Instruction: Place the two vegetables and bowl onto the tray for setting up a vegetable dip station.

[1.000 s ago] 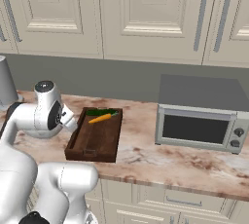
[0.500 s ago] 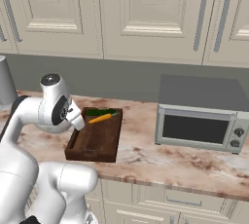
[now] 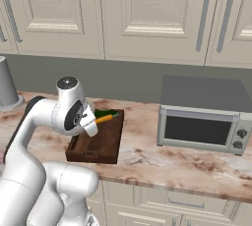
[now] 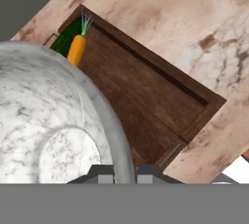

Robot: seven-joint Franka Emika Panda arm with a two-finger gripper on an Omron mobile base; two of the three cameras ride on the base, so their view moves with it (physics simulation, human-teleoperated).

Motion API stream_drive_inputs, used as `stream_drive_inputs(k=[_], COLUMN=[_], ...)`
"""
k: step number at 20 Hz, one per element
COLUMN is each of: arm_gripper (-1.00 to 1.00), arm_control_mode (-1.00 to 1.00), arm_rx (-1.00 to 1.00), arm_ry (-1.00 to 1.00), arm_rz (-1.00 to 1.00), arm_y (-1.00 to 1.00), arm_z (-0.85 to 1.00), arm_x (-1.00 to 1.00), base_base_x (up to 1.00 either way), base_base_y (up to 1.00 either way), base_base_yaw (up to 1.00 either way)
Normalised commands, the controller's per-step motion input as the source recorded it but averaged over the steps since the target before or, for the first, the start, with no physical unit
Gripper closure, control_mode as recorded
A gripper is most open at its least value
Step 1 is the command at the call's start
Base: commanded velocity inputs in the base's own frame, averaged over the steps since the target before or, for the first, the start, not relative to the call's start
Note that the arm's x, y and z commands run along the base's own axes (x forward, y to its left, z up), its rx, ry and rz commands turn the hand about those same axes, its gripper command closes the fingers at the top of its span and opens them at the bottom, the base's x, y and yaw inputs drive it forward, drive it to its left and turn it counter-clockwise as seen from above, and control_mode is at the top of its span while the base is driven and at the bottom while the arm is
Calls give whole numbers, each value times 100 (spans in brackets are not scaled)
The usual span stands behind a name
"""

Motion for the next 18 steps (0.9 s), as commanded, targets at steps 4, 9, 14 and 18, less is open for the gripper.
stream_drive_inputs(k=[4, 9, 14, 18], arm_gripper=[100, 100, 100, 100], arm_control_mode=[-100, -100, -100, -100], arm_rx=[3, 0, 0, 0], arm_ry=[-3, -3, 0, 0], arm_rz=[-6, -2, 0, 0], arm_y=[-47, -31, -16, -9], arm_z=[-2, -7, -12, -20], arm_x=[0, 0, 0, 0], base_base_x=[0, 0, 0, 0], base_base_y=[0, 0, 0, 0], base_base_yaw=[0, 0, 0, 0])
